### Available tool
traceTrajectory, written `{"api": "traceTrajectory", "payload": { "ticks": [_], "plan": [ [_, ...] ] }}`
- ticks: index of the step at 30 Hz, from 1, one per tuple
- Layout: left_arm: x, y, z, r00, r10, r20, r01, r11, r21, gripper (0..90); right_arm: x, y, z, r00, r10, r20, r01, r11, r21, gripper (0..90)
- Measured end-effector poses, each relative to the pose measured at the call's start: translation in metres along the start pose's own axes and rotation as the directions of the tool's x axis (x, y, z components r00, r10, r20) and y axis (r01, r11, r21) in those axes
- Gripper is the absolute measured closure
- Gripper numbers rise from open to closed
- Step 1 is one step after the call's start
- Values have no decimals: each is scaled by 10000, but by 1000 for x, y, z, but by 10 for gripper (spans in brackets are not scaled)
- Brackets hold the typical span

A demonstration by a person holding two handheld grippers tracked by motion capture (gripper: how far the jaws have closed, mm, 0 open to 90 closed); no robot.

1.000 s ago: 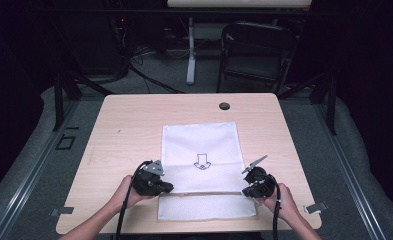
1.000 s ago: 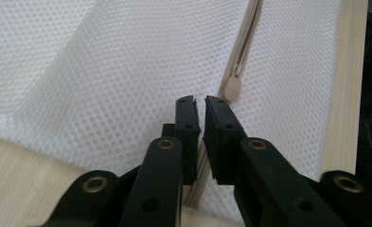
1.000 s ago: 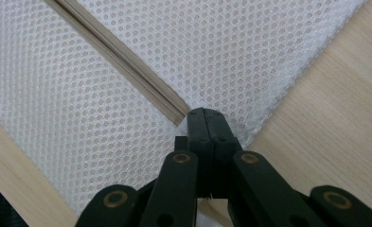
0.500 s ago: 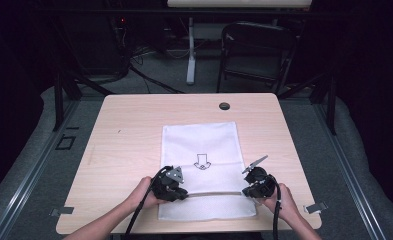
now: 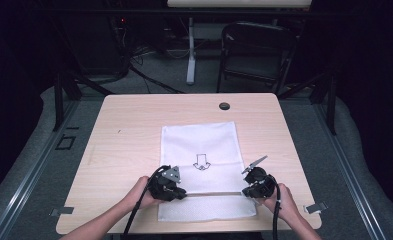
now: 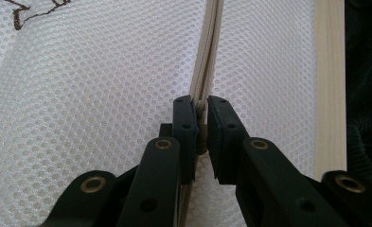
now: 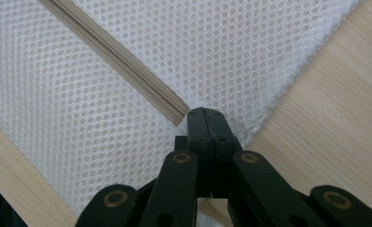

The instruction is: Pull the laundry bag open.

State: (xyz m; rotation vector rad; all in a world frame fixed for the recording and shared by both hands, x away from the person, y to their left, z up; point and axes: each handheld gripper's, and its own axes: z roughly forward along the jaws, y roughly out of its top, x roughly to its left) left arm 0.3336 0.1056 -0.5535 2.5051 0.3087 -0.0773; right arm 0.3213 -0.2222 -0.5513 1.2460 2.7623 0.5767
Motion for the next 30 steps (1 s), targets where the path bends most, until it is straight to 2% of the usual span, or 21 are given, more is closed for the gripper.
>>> {"api": "traceTrajectory", "payload": {
  "ticks": [3,8,17,18,19,22,24,28,30],
  "plan": [
    [-1,0,-3,10000,6,-66,-6,10000,-21,825,1,0,1,10000,85,-11,-85,9999,-125,900],
    [0,-4,-7,9998,-129,-157,130,9999,70,825,0,0,0,9999,117,72,-117,9999,16,900],
    [-2,-8,-11,9998,-62,-182,63,10000,27,825,1,1,0,10000,-7,78,7,9999,119,900],
    [-2,-9,-12,9999,-102,-138,103,9999,81,825,2,0,1,9998,153,88,-152,9999,-75,900],
    [-1,-11,-12,9998,-167,-124,168,9999,26,825,1,0,0,10000,62,-20,-62,10000,50,900],
    [0,-13,-14,9996,-284,-80,285,9996,24,825,2,0,0,9999,105,73,-105,9999,-17,900],
    [-1,-13,-14,9998,-177,-127,178,9998,63,825,2,0,0,9999,85,108,-85,10000,3,900],
    [2,-16,-15,9999,-118,33,118,9999,98,825,2,-1,-1,10000,41,72,-42,9999,152,900],
    [3,-18,-16,9996,-229,171,229,9997,-20,825,3,0,-1,10000,25,34,-25,9999,115,900]
  ]
}}
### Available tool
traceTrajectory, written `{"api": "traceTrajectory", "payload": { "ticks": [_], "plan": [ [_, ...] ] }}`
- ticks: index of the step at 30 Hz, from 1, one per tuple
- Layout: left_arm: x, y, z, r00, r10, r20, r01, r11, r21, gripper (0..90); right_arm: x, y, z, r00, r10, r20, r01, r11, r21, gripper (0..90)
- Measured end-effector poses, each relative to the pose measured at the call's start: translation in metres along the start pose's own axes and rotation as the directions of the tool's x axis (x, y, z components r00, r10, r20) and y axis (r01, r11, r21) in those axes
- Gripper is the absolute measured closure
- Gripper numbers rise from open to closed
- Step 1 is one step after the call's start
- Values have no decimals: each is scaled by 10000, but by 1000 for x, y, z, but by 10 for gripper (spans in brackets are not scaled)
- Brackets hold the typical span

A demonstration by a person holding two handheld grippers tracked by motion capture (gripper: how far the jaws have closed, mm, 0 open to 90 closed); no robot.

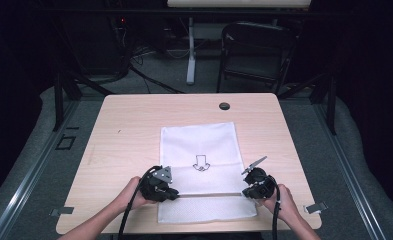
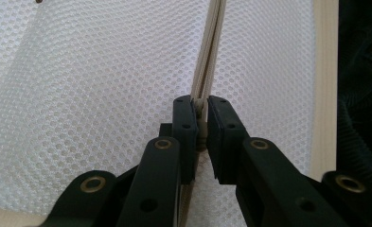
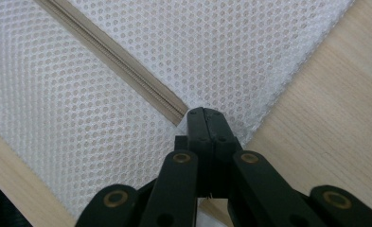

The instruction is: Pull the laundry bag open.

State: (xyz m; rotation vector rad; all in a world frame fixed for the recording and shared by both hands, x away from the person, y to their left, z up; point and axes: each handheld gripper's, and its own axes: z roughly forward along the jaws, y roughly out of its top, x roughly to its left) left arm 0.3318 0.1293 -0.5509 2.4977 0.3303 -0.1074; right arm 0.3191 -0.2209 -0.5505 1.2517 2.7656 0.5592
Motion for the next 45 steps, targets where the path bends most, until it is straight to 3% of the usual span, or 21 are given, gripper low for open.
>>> {"api": "traceTrajectory", "payload": {
  "ticks": [4,8,12,13,16,27,33,42,45],
  "plan": [
    [-1,0,-1,9998,161,-112,-159,9998,146,824,1,-1,1,9999,99,88,-98,9999,-133,900],
    [1,-8,-6,9999,28,-168,-26,9999,130,825,1,-2,0,9999,132,98,-131,9999,-104,900],
    [1,-12,-9,9998,-66,-165,66,10000,41,824,0,-1,-1,10000,36,36,-36,10000,75,900],
    [1,-12,-9,9999,-6,-163,7,10000,82,824,-1,0,-3,9998,-206,47,204,9992,348,900],
    [1,-12,-9,9998,67,-206,-64,9999,153,824,0,-2,0,9999,110,80,-110,9999,8,900],
    [4,-24,-19,9996,-244,-164,245,9997,22,823,-1,-2,-1,9999,146,13,-146,9999,22,900],
    [6,-27,-24,9984,-419,-384,424,9990,121,823,0,-3,0,9997,220,113,-219,9997,-67,900],
    [9,-36,-28,9980,-502,-378,514,9982,312,823,0,-3,-2,9999,70,110,-72,9998,198,900],
    [8,-36,-28,9982,-429,-425,447,9981,413,823,1,-4,-1,9996,239,139,-239,9997,-1,900]
  ]
}}
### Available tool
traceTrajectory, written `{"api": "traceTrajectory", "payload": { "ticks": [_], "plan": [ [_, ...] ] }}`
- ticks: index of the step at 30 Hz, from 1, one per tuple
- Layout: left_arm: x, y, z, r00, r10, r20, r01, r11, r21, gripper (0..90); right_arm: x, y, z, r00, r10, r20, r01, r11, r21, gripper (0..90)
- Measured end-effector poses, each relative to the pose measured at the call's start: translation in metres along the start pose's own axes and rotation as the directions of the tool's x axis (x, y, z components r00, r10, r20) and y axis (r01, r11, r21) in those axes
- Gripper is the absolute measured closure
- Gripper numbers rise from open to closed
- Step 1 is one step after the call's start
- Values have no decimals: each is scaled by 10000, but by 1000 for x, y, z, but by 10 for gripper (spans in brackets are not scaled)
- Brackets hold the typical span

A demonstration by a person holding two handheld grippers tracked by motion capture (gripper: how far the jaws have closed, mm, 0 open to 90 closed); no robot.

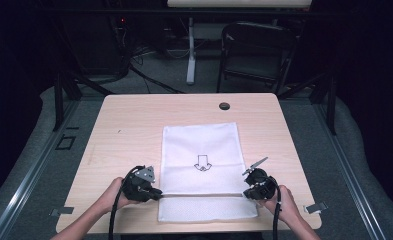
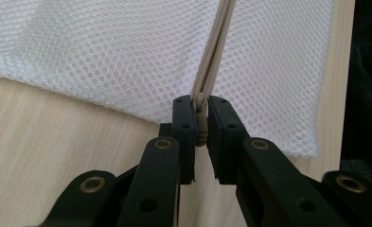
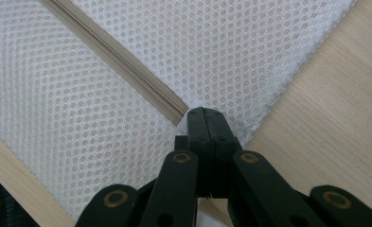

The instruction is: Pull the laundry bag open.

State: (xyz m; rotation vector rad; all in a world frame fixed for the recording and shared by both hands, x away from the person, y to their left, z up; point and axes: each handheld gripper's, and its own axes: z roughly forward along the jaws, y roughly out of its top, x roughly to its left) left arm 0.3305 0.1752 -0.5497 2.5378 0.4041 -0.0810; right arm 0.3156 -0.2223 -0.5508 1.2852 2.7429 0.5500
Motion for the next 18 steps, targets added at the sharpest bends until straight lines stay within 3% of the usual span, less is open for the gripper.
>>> {"api": "traceTrajectory", "payload": {
  "ticks": [3,5,7,10,17,18],
  "plan": [
    [1,-2,-2,10000,-3,-6,3,10000,70,822,0,0,-1,10000,-93,-28,93,9998,156,900],
    [2,-7,-4,9995,-119,-283,124,9998,183,823,-1,-1,-1,9999,-52,-90,53,9999,86,900],
    [5,-13,-7,9990,-425,104,428,9987,-270,823,-1,-1,-1,9999,-46,-98,46,10000,54,900],
    [1,-10,-5,9999,-120,-97,121,9999,76,822,0,-1,-1,10000,-35,14,35,10000,36,900],
    [4,-7,-3,9994,-340,-111,341,9994,24,812,1,-1,0,9999,-151,12,151,9998,-96,900],
    [5,-7,-3,9990,-433,-91,434,9991,22,806,2,-1,-1,9991,-391,181,392,9992,-20,900]
  ]
}}
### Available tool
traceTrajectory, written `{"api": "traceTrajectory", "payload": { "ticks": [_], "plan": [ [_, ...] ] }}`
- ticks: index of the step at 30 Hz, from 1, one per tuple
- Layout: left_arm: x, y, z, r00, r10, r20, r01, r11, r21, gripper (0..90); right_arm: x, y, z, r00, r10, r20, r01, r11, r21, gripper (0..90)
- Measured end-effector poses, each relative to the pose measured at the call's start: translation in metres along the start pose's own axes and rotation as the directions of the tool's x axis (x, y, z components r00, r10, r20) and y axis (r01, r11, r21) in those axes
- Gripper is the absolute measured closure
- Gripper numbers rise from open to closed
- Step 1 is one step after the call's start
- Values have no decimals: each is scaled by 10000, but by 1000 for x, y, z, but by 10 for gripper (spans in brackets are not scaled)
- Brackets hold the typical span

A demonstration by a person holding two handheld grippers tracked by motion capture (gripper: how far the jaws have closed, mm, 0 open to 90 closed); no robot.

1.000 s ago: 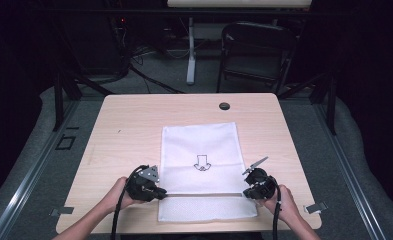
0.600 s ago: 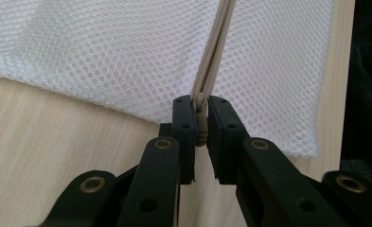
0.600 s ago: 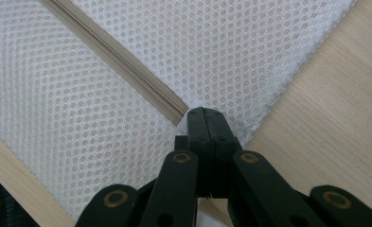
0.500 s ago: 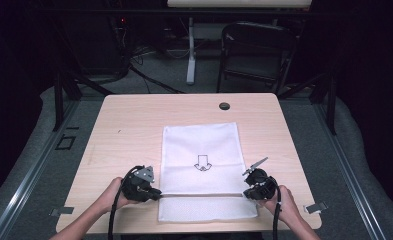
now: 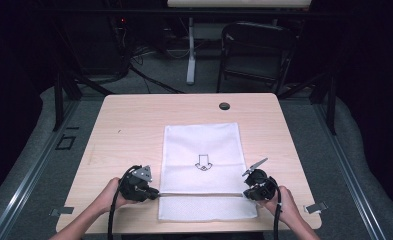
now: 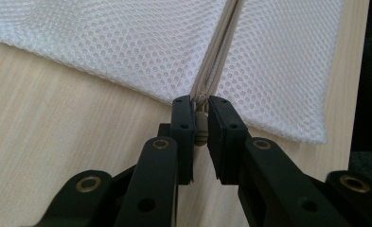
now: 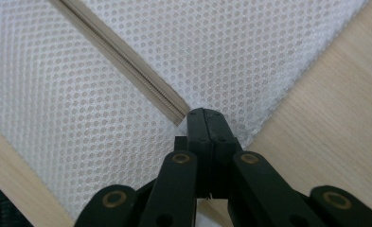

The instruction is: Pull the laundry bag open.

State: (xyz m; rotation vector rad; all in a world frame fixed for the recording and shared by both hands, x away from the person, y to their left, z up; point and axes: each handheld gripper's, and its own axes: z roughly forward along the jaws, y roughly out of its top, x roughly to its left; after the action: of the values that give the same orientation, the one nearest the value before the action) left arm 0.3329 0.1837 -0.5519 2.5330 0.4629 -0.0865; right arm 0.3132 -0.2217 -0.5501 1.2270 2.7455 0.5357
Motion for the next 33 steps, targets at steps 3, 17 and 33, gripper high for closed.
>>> {"api": "traceTrajectory", "payload": {
  "ticks": [3,17,33],
  "plan": [
    [1,2,-1,9998,-186,113,187,9998,-90,687,4,-1,1,10000,-16,59,18,9994,-333,854],
    [-5,5,-32,9686,-1574,-1923,1518,9875,-435,158,4,1,-30,9978,-543,384,583,9919,-1127,229],
    [-14,-20,-61,8707,-3519,-3437,3277,9361,-1282,66,-31,-43,-56,9902,1005,973,-865,9865,-1387,32]
  ]
}}
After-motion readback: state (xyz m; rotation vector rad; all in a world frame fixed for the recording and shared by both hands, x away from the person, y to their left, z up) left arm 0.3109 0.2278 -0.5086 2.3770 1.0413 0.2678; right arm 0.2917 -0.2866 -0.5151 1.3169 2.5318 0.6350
